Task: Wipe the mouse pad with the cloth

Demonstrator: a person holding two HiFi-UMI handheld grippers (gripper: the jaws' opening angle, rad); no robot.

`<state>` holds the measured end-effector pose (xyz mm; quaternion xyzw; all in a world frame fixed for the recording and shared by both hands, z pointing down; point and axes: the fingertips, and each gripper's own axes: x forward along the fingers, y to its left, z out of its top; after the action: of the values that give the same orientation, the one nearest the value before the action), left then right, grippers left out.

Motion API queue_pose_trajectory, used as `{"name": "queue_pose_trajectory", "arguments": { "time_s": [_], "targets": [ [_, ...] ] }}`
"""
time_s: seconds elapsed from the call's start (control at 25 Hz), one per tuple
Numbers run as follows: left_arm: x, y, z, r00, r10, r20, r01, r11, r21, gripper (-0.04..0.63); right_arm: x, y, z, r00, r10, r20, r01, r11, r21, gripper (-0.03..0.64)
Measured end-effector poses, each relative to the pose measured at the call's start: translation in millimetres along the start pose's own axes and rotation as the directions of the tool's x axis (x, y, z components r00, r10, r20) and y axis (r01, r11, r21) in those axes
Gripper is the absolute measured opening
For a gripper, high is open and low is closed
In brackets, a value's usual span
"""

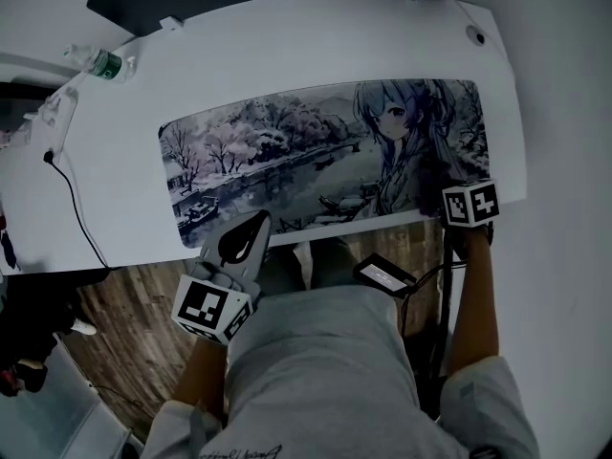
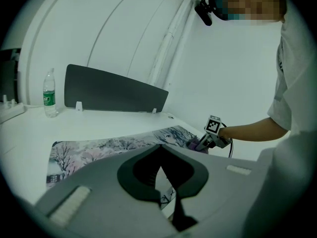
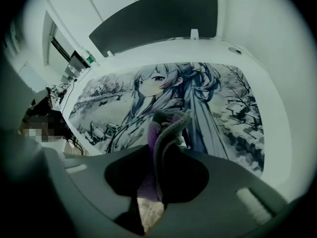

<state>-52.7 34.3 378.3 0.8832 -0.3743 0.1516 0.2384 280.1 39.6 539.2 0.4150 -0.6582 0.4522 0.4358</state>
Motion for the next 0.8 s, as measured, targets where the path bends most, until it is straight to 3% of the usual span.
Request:
{"name": "queue_pose_trajectory", "arguments": {
  "time_s": [0.8],
  "targets": [
    [-99,79,-23,0.999,0.046,0.021,-0.046,0.999,-0.017,0.019,47,166,30,0.994,0.112,-0.004,-0.111,0.990,-0.089,0.091]
  ]
}}
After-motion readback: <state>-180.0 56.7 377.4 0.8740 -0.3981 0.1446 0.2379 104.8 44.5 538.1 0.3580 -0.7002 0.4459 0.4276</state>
